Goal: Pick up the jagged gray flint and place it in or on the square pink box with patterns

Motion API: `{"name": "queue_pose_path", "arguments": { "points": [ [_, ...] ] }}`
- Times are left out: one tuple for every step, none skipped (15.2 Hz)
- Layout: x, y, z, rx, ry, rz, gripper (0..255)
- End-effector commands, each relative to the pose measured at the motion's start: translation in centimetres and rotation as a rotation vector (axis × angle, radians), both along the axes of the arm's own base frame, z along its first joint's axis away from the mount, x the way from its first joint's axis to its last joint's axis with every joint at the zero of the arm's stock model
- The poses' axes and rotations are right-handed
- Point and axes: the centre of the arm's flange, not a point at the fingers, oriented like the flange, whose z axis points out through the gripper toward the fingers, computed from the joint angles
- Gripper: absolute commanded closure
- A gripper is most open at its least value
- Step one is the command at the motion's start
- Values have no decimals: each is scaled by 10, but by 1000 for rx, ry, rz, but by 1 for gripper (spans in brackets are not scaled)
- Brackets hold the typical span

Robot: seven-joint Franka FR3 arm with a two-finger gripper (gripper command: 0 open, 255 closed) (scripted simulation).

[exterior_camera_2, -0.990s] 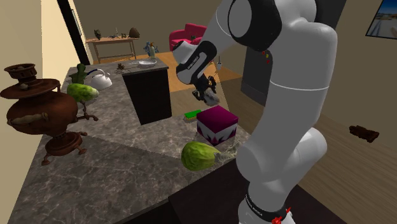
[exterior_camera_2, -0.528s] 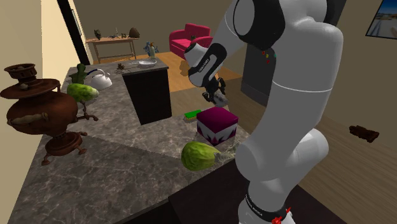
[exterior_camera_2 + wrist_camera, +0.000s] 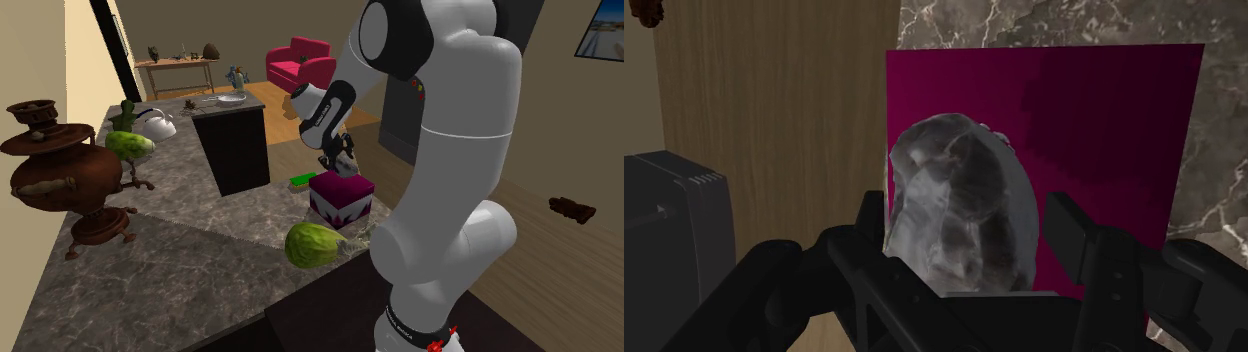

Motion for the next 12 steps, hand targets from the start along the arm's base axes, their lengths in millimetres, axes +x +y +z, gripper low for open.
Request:
{"name": "queue_pose_path", "arguments": {
  "points": [
    [-1, 0, -10, 0, -1, 0, 255],
    [-1, 0, -16, 0, -1, 0, 255],
    [-1, 0, -21, 0, -1, 0, 255],
    [-1, 0, -26, 0, -1, 0, 255],
    [-1, 0, -26, 0, -1, 0, 255],
    [-1, 0, -26, 0, -1, 0, 255],
    [-1, 0, -26, 0, -1, 0, 255],
    [-1, 0, -26, 0, -1, 0, 255],
    [-1, 0, -26, 0, -1, 0, 255],
    [-1, 0, -26, 0, -1, 0, 255],
    [-1, 0, -26, 0, -1, 0, 255],
    [-1, 0, -26, 0, -1, 0, 255]
  ]
}}
